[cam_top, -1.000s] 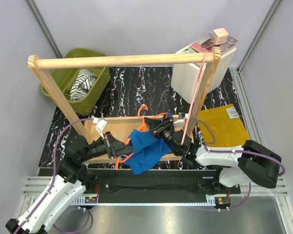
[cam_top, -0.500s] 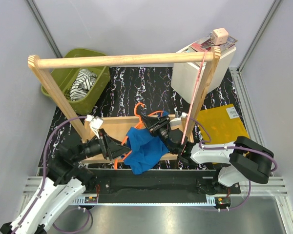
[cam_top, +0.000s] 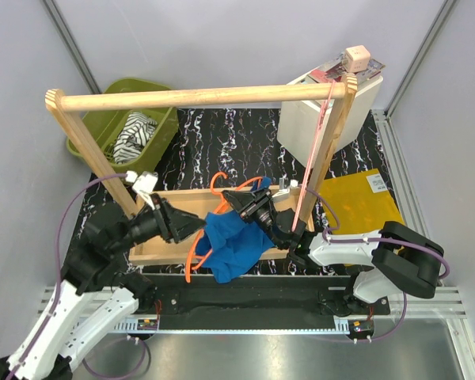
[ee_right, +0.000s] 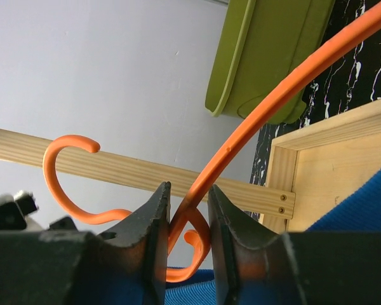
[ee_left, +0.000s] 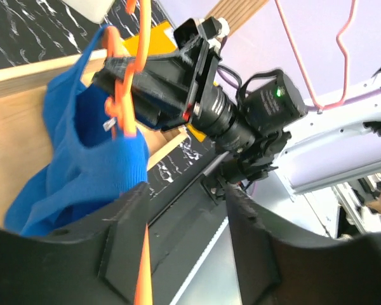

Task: Remove the tank top from the hanger

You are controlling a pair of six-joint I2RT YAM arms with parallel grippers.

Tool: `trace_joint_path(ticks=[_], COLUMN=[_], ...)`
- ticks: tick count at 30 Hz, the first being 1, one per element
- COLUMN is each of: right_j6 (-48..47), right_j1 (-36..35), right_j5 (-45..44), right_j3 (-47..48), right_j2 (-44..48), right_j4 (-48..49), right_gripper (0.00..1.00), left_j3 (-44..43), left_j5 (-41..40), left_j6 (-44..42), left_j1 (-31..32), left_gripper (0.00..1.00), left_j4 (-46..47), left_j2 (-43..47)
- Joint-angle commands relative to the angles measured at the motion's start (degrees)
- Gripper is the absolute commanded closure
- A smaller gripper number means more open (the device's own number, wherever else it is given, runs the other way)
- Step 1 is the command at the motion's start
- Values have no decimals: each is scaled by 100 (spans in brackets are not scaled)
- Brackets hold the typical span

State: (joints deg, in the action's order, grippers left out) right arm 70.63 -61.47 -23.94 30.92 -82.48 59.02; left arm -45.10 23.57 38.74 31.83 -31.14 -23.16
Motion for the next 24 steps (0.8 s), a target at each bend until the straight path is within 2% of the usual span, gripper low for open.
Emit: trace_joint_path(ticks=[1,4,8,16,19,24], right_j6=[-251,-278,-322,-296,-260,-234], right_j1=[12,4,4,4,12,4], right_j5=[311,303,355,417,426,435], right_j3=[72,81,125,134,99,81], right_j2=[126,223,329,302,294,285], right_j4=[417,338,268,259,294,320], right_gripper=[100,100,100,100,100,100], left_j3=[-210,-201,-140,37,19,-43], left_j5=[377,43,86,-203,-484,-626], left_j6=[37,-121,-157,-139,-218,-323], left_j1=[25,68,112,244,244,244], left_gripper=[49,49,50,65,55,50], left_j4=[459,442,433,548,468,283], left_j2=[-909,-875,-1006,-1103,-954,-945])
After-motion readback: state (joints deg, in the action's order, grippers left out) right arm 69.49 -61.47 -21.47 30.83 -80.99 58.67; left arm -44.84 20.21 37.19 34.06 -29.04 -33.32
